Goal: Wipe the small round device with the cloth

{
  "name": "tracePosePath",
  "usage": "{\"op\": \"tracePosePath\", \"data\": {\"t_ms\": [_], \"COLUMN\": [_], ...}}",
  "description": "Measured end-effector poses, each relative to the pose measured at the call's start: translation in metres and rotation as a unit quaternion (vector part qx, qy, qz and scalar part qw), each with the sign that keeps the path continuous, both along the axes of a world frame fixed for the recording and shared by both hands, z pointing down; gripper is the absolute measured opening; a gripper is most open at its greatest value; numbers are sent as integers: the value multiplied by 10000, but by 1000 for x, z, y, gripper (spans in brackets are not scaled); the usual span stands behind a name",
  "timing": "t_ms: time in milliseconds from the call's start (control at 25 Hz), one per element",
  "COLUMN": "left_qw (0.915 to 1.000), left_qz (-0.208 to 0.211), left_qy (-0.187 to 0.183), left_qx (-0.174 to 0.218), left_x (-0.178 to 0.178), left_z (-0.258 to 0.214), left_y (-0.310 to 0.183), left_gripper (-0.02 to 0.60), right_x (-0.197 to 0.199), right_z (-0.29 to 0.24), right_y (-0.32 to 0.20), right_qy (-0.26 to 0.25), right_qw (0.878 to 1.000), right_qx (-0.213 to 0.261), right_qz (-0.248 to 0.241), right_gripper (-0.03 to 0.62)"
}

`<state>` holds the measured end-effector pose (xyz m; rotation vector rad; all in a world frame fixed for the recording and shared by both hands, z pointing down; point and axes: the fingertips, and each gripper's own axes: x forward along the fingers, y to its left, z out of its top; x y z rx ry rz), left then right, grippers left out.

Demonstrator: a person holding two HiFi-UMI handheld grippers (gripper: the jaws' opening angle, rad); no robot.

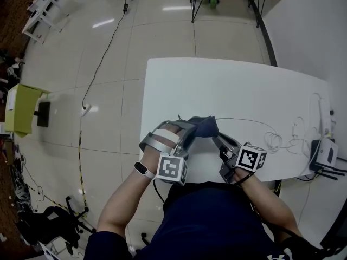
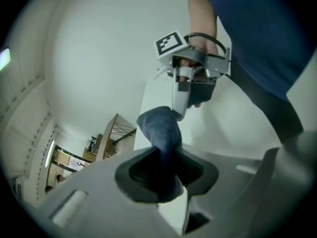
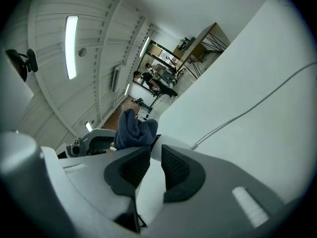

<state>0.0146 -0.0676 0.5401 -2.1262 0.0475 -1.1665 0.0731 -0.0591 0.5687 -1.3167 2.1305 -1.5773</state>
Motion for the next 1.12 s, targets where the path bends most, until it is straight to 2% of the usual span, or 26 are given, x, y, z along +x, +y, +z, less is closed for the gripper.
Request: {"op": "tracePosePath", "data": {"t_ms": [120,200,240,280,320,440,520,560,600,640,760,800,840,880,920,960,1000,1040,1120], "left_qw": [9993,9953,9895,9795,9654,9105,8704,8471,8199,7869,6703,6370,6097,5885,5734,5642,5614,5645,5785], "left_qz": [-258,-616,-863,-1138,-1417,-2129,-2515,-2728,-2970,-3243,-4185,-4470,-4697,-4872,-5030,-5193,-5348,-5469,-5566], "left_qy": [232,465,653,887,1149,1830,2037,2080,2116,2156,2244,2244,2239,2245,2259,2262,2239,2190,2095], "left_qx": [-120,-585,-961,-1403,-1863,-3035,-3710,-4058,-4415,-4787,-5703,-5865,-5979,-6049,-6060,-6007,-5906,-5782,-5582], "left_x": [-9,-18,-22,-25,-29,-39,-46,-50,-54,-58,-73,-79,-84,-88,-92,-98,-104,-109,-116], "left_z": [1,4,6,5,3,-1,7,16,25,34,65,78,90,100,109,115,121,125,128], "left_y": [15,23,26,30,33,38,42,43,45,46,47,46,47,47,46,44,42,40,39], "left_gripper": [91,91,91,91,91,91,91,91,91,91,91,91,91,92,95,104,123,151,204], "right_x": [-2,-4,-5,-7,-8,-11,-12,-13,-14,-15,-17,-16,-17,-17,-18,-19,-19,-19,-20], "right_z": [1,3,4,5,5,6,5,5,5,4,7,8,9,9,9,9,9,10,10], "right_y": [0,1,1,2,2,4,4,4,4,5,8,9,10,11,12,13,14,16,18], "right_qy": [9,34,43,49,50,34,34,38,46,55,60,64,64,62,62,67,75,81,84], "right_qw": [10000,9999,9999,9999,9998,9997,9997,9997,9997,9997,9996,9996,9996,9996,9996,9996,9996,9997,9997], "right_qx": [-19,-40,-56,-71,-84,-113,-115,-113,-115,-122,-142,-151,-158,-164,-171,-179,-186,-190,-188], "right_qz": [-53,-101,-127,-149,-165,-197,-211,-214,-217,-220,-228,-223,-217,-211,-201,-187,-173,-161,-150], "right_gripper": [75,75,75,75,75,75,74,71,71,71,71,71,71,71,71,71,71,71,71]}}
